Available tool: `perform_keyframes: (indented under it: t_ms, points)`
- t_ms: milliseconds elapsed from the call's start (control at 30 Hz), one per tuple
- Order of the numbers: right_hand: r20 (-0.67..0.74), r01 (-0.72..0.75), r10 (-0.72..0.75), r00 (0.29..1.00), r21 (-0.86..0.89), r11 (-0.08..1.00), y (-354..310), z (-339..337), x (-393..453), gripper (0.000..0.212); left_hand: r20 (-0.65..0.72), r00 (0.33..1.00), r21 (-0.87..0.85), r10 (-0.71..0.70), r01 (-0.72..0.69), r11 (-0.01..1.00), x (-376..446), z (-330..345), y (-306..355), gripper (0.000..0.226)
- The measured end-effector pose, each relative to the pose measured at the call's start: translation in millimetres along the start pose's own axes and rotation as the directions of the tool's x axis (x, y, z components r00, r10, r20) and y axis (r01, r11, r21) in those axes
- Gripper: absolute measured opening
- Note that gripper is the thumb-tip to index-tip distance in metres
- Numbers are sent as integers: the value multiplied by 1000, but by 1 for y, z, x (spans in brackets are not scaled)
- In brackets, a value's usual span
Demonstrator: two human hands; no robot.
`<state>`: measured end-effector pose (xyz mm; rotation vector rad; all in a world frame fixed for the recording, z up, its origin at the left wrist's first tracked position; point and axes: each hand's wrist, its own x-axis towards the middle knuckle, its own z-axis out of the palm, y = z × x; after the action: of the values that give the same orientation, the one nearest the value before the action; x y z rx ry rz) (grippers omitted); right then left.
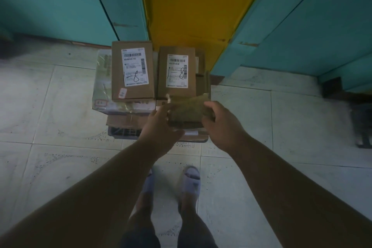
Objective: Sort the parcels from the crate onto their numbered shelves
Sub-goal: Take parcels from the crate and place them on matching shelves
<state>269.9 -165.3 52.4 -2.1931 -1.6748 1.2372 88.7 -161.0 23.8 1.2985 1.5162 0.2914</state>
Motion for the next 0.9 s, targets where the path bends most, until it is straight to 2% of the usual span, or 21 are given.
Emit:
perform_keyframes:
  t_ms: [133, 200, 267, 367, 433, 533, 600, 633, 700, 767, 833, 900]
  points:
    - [-34, 130, -129, 991, 19, 991, -28, -40, -38, 48, -63, 996, -233, -67, 50, 971, -34, -22, 24, 44]
    - [-16, 230, -231, 973, -39, 972, -47, -69, -56, 58, -42, 991, -418, -124, 96, 904, -56, -41, 45, 37]
    - [13, 337, -338, 941, -125, 933, -64, -100, -70, 73, 9, 992, -557, -122, 106, 824, -77, -60, 74, 27]
    - [67, 416, -411, 909, -189, 890, -88, -144, -85, 85, 64, 981, -590, -182, 185, 786, -105, -84, 122, 24]
    - [118, 429, -419, 900, -85, 899, -102, -164, -94, 83, 65, 972, -558, -226, 223, 799, -119, -98, 148, 19]
    - [156, 393, -397, 904, 56, 918, -115, -177, -104, 71, -14, 961, -555, -277, 223, 802, -138, -115, 165, 20]
    - [112, 358, -378, 919, 163, 919, -122, -179, -111, 57, -52, 971, -594, -231, 156, 789, -154, -124, 164, 31]
    - [70, 336, -359, 931, 221, 915, -125, -178, -113, 57, -58, 983, -602, -173, 104, 792, -162, -126, 162, 36]
    - [-14, 276, -290, 957, 359, 892, -132, -177, -118, 78, -25, 998, -566, -49, 27, 824, -177, -131, 157, 46]
    - [-26, 199, -214, 977, 481, 853, -142, -172, -123, 104, 22, 999, -571, 33, -15, 821, -187, -131, 152, 53]
    - [-11, 166, -192, 981, 557, 814, -153, -164, -130, 109, 15, 999, -692, 46, -23, 721, -190, -135, 146, 62]
    - [-5, 151, -188, 982, 611, 777, -164, -154, -139, 97, 14, 995, -798, 98, -48, 601, -190, -145, 144, 59]
